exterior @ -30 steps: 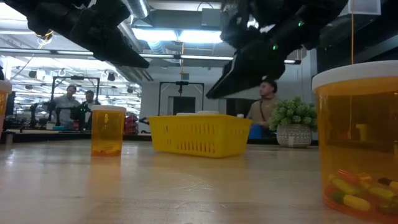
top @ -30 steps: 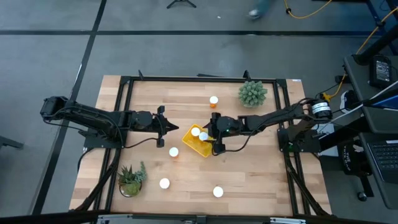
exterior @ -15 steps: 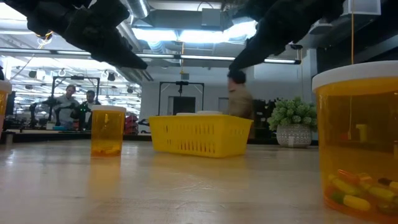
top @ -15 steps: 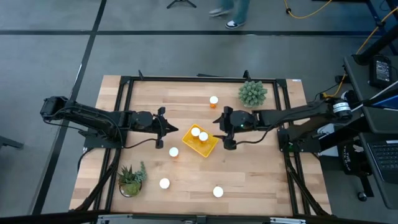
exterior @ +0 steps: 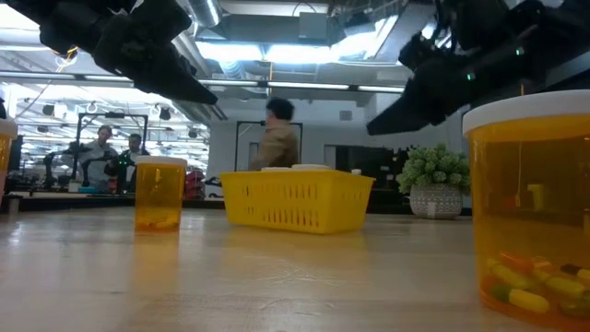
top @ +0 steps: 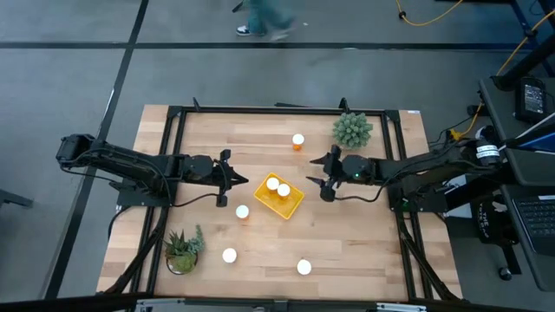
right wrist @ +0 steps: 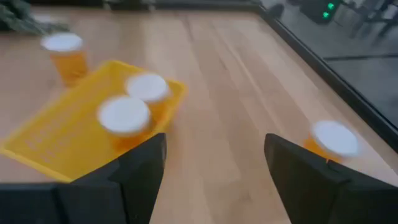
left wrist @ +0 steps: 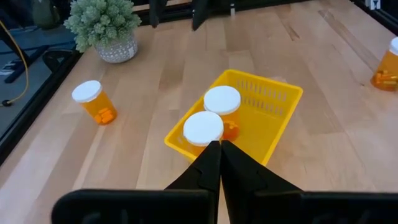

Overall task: Pick and place pill bottles into a basket
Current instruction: Put the orange pill bottle into the yellow bin

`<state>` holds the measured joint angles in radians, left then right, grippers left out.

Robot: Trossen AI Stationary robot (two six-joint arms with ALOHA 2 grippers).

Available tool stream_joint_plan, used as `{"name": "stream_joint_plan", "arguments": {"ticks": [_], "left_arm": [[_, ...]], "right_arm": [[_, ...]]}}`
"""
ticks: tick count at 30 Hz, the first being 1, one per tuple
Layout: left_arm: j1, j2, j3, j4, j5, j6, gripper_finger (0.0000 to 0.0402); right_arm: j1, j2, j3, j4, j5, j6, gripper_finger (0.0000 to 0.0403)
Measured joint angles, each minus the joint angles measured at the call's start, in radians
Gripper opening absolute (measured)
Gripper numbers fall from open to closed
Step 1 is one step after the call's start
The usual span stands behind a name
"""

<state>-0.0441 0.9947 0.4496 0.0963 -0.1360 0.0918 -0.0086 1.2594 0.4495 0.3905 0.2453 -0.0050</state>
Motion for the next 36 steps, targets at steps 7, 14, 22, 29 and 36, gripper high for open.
{"name": "stream_joint_plan", "arguments": {"ticks": [7,14,22,29,36], "left_arm": [[0.000,0.000,0.000,0.000,0.000,0.000,0.0008],[0.000,0.000,0.000,0.001,-0.003,0.000,0.0008],[0.000,0.000,0.000,0.000,-0.038,0.024,0.0014],[0.000,0.000,0.000,-0.003,-0.109,0.009,0.0030],[0.000,0.000,0.000,-0.003,-0.109,0.008,0.0048]], "right_arm": [[-0.060,0.001,-0.025,0.001,-0.001,-0.004,0.0273],[-0.152,0.022,-0.025,0.012,-0.044,0.002,0.0273],[-0.266,0.196,-0.025,0.211,-0.149,-0.052,0.0273],[-0.354,0.284,-0.013,0.243,-0.198,-0.003,0.0273],[-0.359,0.402,0.101,0.234,-0.184,-0.054,0.0273]]}}
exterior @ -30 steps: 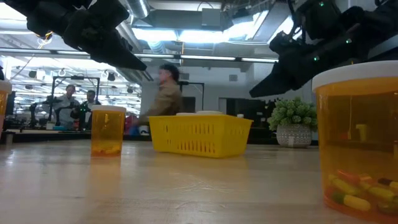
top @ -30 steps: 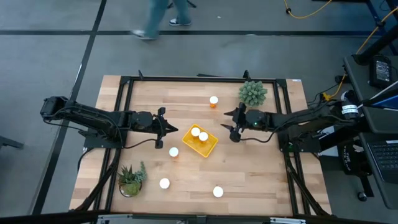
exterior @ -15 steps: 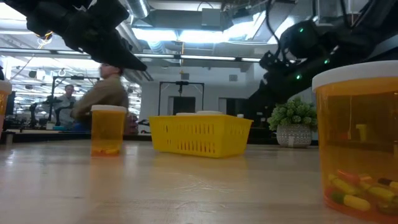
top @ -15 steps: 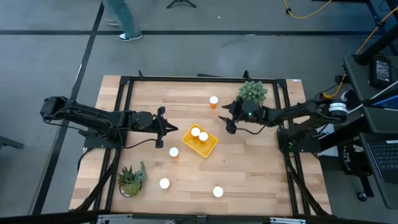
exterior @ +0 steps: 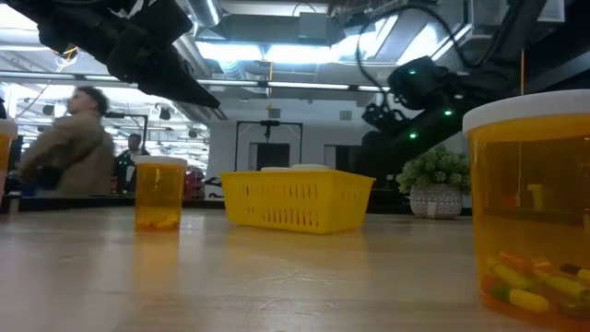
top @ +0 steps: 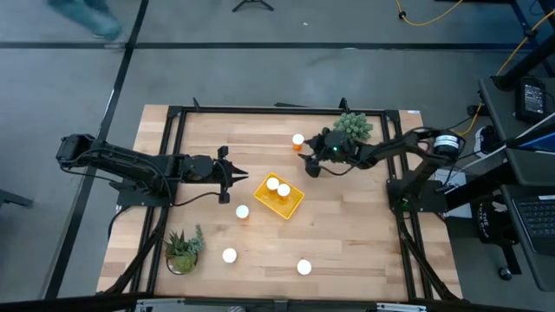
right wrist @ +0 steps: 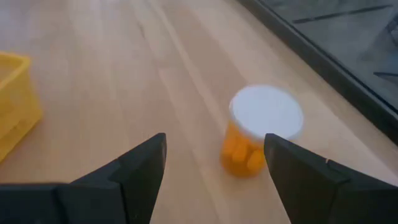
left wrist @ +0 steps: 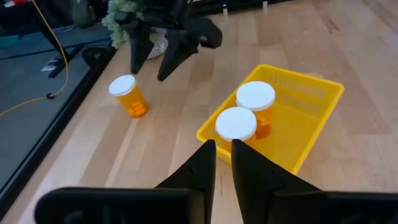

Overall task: Pick and place pill bottles into a basket
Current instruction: Put the orange pill bottle into the yellow bin

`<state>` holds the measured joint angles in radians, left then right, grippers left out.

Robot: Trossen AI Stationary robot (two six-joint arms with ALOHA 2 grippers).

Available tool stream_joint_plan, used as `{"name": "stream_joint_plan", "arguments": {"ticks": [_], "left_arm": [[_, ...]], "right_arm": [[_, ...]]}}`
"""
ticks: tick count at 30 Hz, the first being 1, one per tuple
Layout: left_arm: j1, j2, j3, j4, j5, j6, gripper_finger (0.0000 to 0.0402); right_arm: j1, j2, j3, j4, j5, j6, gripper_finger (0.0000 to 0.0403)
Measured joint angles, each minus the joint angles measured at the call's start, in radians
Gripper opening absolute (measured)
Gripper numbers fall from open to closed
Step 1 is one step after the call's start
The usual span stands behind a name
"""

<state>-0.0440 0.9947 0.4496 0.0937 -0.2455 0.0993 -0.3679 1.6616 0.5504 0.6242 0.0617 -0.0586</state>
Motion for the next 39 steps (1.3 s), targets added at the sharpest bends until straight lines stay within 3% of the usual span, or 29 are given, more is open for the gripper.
{"name": "stream_joint_plan", "arguments": {"ticks": [5,24,39], "left_arm": [[0.000,0.000,0.000,0.000,0.000,-0.007,0.0061],[0.000,0.000,0.000,0.000,0.000,0.019,0.0073],[0.000,0.000,0.000,-0.001,-0.009,0.019,0.0073]], "right_arm": [[-0.029,0.054,0.078,-0.077,0.044,0.020,0.0273],[-0.070,0.055,0.103,-0.108,0.031,0.053,0.0273],[-0.076,0.166,0.221,-0.138,0.012,0.011,0.0273]]}}
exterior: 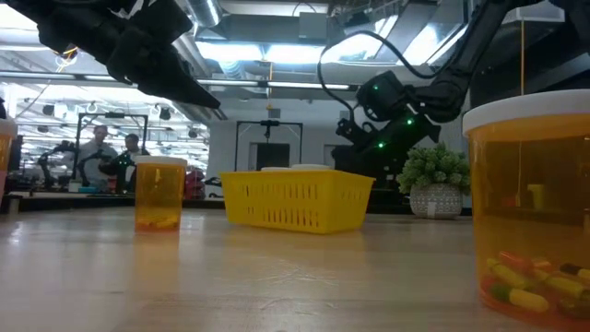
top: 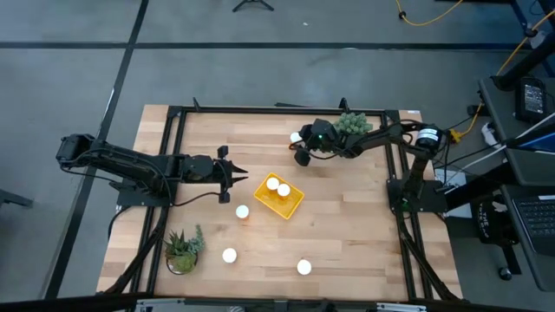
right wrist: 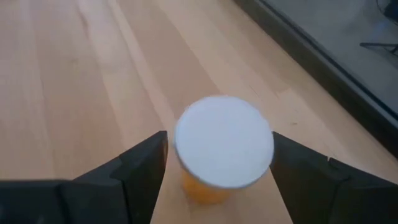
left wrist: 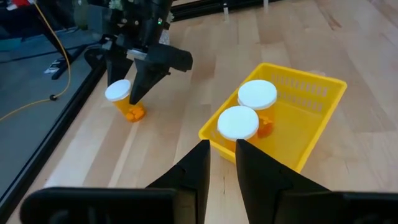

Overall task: Pick and place pill bottles into a basket
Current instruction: Put the orange pill bottle into the yellow bin

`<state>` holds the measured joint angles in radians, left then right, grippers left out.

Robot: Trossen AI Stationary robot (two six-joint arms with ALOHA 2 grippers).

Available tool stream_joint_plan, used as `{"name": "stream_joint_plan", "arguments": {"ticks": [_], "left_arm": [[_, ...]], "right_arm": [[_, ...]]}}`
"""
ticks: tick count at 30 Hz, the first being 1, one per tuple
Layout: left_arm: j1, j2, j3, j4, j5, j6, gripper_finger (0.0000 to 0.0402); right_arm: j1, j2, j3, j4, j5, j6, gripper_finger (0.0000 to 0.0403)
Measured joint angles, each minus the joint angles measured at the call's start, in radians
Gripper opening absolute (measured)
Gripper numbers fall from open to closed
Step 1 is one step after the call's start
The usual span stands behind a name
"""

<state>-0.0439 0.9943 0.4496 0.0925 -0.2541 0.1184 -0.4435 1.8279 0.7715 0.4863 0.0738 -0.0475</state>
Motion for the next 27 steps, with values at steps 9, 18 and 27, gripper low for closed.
{"name": "stream_joint_plan", "arguments": {"ticks": [9,18,27], "left_arm": [[0.000,0.000,0.000,0.000,-0.017,0.000,0.0073],[0.000,0.000,0.000,0.000,-0.017,0.000,0.0073],[0.000,0.000,0.000,0.000,-0.017,0.000,0.0072]], "right_arm": [[-0.002,0.000,0.000,0.001,0.000,-0.016,0.0270],[-0.003,0.000,0.000,0.003,0.000,-0.044,0.0228],[-0.003,-0.001,-0.001,0.003,0.000,-0.049,0.0219]]}}
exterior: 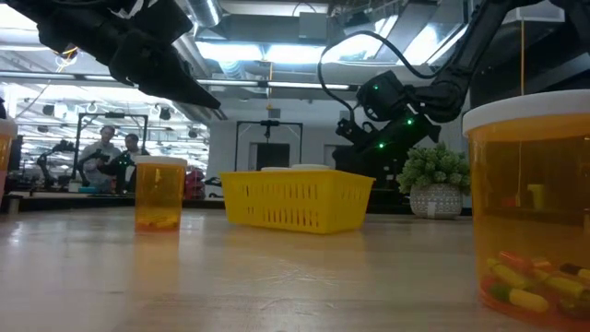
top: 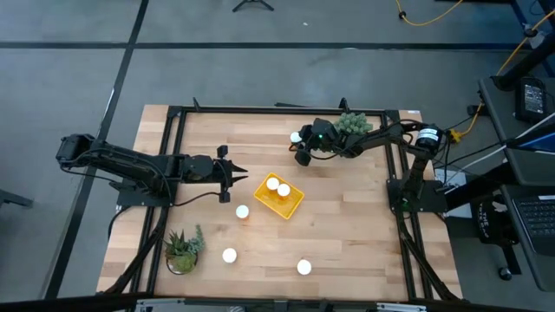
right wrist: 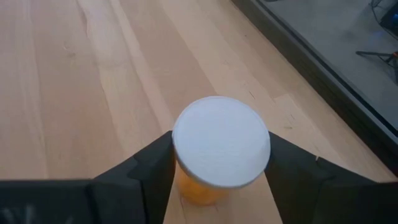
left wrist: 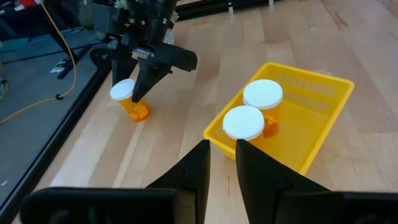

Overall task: Pick and place pill bottles into a basket
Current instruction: Put the orange pill bottle into the yellow bin

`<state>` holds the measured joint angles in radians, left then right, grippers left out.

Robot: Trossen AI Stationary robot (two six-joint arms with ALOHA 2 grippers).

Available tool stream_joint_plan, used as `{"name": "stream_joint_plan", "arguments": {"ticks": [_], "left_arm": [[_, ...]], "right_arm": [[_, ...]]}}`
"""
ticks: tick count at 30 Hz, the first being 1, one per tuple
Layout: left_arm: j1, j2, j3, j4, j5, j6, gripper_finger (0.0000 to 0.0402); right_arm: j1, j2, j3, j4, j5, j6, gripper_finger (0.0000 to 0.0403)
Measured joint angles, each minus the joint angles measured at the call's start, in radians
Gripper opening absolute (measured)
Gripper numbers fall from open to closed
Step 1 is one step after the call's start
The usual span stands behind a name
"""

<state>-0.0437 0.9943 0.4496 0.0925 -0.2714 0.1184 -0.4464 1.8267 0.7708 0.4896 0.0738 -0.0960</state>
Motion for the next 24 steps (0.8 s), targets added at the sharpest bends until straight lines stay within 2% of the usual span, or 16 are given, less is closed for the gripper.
{"name": "stream_joint_plan", "arguments": {"ticks": [7,14,24], "left_arm": [[0.000,0.000,0.000,0.000,0.000,0.000,0.0072],[0.000,0.000,0.000,0.000,0.000,0.000,0.0072],[0.000,0.000,0.000,0.001,0.003,-0.001,0.0072]], "right_arm": [[0.029,-0.029,-0.001,-0.011,-0.045,-0.013,0.0221],[0.071,-0.168,-0.001,-0.107,-0.042,-0.016,0.0226],[0.249,-0.362,-0.001,-0.321,-0.044,-0.013,0.0227]]}}
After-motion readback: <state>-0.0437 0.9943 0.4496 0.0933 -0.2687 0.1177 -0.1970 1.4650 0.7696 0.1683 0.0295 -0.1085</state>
